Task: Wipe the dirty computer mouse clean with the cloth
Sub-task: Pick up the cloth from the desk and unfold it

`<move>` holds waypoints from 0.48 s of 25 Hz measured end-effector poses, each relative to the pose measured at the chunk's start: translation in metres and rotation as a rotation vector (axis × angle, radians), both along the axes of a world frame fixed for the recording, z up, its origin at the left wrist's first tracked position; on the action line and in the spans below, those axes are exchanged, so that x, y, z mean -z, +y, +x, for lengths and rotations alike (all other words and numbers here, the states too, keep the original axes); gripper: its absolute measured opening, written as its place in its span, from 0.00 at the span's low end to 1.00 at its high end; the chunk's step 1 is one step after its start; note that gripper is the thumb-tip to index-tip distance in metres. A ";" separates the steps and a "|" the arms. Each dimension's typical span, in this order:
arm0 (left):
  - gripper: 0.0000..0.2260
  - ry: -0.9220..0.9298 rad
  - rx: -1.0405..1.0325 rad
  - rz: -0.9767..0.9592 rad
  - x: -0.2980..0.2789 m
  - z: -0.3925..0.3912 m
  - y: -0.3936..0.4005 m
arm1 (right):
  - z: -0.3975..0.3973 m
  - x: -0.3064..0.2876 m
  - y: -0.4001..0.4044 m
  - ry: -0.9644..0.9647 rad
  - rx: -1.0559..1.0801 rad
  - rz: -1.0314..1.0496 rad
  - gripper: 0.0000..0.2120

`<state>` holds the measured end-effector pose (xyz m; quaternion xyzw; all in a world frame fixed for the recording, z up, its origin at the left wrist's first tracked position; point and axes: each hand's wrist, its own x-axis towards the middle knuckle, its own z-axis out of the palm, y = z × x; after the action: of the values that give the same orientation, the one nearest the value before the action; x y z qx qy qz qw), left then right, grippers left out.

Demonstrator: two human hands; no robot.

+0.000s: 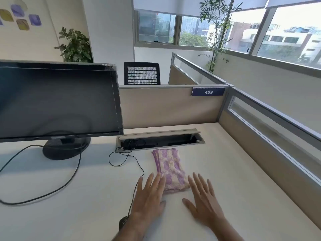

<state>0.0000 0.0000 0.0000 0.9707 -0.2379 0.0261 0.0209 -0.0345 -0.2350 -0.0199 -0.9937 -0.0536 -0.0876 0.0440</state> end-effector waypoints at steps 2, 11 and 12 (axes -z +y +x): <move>0.28 -0.032 0.000 0.001 0.000 0.007 -0.004 | 0.012 0.001 0.005 -0.039 -0.118 -0.002 0.32; 0.08 -0.239 0.185 -0.037 -0.012 0.020 -0.005 | 0.037 -0.003 0.025 -0.159 -0.278 0.046 0.18; 0.07 -0.253 0.202 -0.061 -0.015 0.021 -0.005 | 0.036 -0.005 0.028 -0.166 -0.276 0.063 0.19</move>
<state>0.0208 -0.0049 0.0147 0.9297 -0.3343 0.1533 0.0227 0.0020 -0.2070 -0.0146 -0.9644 -0.1905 -0.1641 0.0825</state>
